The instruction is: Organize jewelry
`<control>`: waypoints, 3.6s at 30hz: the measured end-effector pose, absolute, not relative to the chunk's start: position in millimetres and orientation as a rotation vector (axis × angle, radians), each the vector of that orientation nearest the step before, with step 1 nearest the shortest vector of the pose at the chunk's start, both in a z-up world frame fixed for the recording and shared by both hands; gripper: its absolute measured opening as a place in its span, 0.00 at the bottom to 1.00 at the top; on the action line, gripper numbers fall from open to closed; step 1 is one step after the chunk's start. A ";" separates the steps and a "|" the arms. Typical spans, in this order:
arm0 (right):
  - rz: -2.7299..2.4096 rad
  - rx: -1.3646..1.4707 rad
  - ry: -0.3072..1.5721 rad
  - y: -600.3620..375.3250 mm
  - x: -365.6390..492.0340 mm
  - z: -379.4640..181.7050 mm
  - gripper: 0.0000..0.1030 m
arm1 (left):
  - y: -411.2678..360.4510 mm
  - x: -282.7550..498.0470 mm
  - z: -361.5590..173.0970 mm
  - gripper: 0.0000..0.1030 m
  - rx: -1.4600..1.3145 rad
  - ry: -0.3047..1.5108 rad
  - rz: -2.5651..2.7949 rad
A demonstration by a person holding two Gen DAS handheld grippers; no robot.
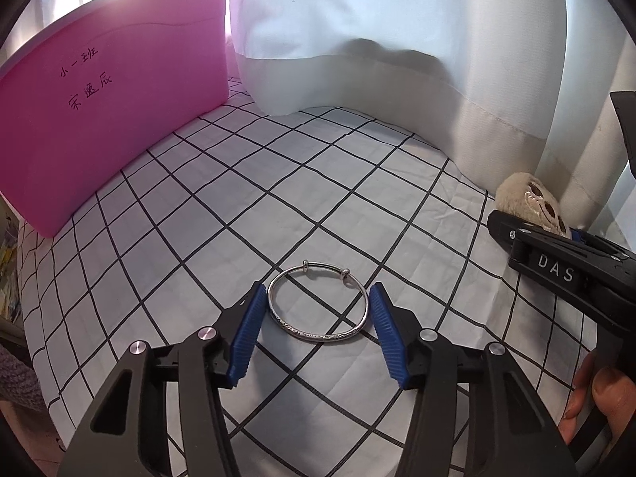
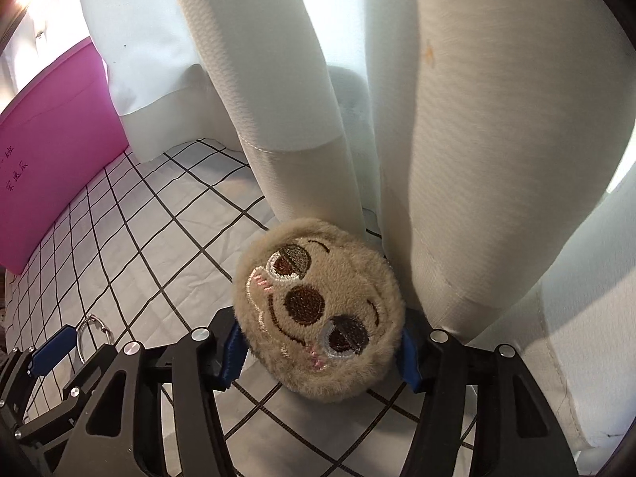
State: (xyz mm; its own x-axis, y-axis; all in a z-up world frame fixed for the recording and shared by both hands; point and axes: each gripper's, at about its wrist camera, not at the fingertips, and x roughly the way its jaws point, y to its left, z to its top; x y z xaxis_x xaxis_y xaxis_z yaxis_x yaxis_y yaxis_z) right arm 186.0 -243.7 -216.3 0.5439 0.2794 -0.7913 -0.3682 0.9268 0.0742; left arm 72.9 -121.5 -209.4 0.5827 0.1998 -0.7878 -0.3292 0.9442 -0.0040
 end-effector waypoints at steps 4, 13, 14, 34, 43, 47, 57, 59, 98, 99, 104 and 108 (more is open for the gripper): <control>0.421 -0.097 0.919 -240.7 174.9 -212.7 0.56 | -108.9 66.0 -208.3 0.50 -0.186 0.901 0.320; 0.520 -0.096 0.956 -232.9 139.4 -202.1 0.56 | -90.1 45.2 -189.9 0.50 -0.184 0.886 0.314; 0.529 -0.102 0.960 -231.2 134.4 -200.3 0.56 | -88.9 42.6 -186.9 0.50 -0.183 0.886 0.314; 0.735 -0.070 0.804 -200.7 79.2 -49.0 0.56 | -21.9 -28.1 -23.3 0.50 -0.213 0.734 0.416; 0.735 -0.034 0.675 -113.9 90.4 20.5 0.56 | 88.6 -5.5 22.1 0.50 -0.238 0.643 0.406; 0.725 0.005 0.675 -59.1 109.6 37.2 0.56 | 145.9 18.5 33.2 0.50 -0.224 0.653 0.364; 0.719 -0.017 0.699 63.1 150.5 45.4 0.56 | 255.5 80.7 25.8 0.51 -0.184 0.715 0.303; 0.728 -0.027 0.729 82.8 160.5 41.6 0.56 | 261.8 90.5 21.6 0.51 -0.187 0.737 0.284; 0.571 -0.091 1.027 138.8 218.8 -9.7 0.70 | 301.3 128.7 -31.7 0.92 -0.213 1.048 0.319; 0.570 -0.091 1.025 138.6 218.2 -9.8 0.70 | 301.2 128.6 -31.3 0.92 -0.211 1.047 0.323; 0.568 -0.093 1.019 137.4 216.7 -10.3 0.70 | 299.0 129.3 -30.4 0.92 -0.188 1.045 0.339; 0.571 -0.098 1.016 137.4 215.7 -10.2 0.70 | 299.6 129.8 -30.7 0.92 -0.190 1.048 0.342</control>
